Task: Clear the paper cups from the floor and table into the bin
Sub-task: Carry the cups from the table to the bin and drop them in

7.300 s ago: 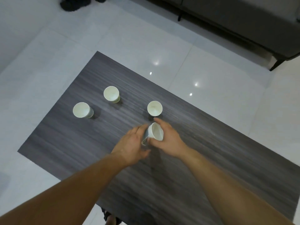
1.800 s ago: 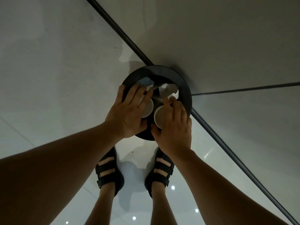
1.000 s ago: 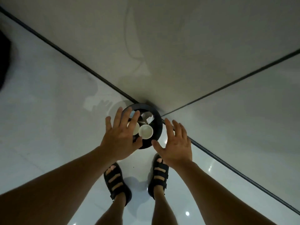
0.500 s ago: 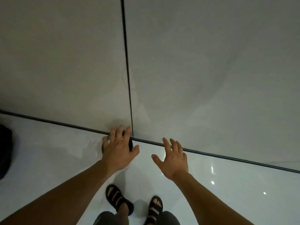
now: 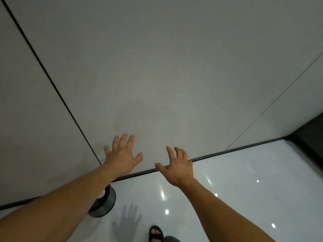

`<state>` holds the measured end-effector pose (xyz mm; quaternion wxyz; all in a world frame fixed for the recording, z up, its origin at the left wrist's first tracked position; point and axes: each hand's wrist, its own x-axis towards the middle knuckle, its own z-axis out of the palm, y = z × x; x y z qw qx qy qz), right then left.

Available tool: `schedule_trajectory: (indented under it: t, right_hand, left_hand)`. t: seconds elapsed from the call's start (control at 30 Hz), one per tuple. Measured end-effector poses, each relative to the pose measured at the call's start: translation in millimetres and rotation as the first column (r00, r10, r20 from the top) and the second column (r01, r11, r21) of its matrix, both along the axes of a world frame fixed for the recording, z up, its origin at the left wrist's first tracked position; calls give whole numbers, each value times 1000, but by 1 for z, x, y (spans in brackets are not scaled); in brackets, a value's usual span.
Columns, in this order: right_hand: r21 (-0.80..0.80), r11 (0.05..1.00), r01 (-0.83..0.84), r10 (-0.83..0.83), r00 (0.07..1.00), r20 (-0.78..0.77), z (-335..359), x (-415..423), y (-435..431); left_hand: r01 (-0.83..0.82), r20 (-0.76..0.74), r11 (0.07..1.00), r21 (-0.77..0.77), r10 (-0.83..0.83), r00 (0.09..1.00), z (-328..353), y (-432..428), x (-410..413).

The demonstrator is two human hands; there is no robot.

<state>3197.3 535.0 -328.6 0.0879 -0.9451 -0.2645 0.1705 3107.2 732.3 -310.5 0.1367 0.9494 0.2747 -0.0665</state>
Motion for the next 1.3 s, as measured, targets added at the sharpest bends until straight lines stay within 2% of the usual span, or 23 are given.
schedule_trajectory:
  t: [0.27,0.47,0.7,0.93,1.1,1.3]
  right_hand:
    - [73,953,295,-298,954,36,26,-52,-102]
    - [100,824,557,-563,825,42,32,-71,-234]
    - [114,645,756,-764,644,46,27,-91,-425]
    - [88,387,918,-922,387,19,28,-138,-622]
    - [84,195,977,-980,198,-19,24,-160,-715]
    - [42,41,998,-999,42,-24,15,-147,-812]
  left_hand:
    - [253,26,967,36,-254,967,37,-84,14]
    - [497,41,864,75,-501,864,49,-214,44]
    - [719,61,678,155,-733,678,63,-412,96]
    - [885,50,443,141,-896,440,60,-633,107]
    - [961,63,259,101,-965,253,55,-761,113]
    - [993,41,84,86,-996,81,36,-895,156]
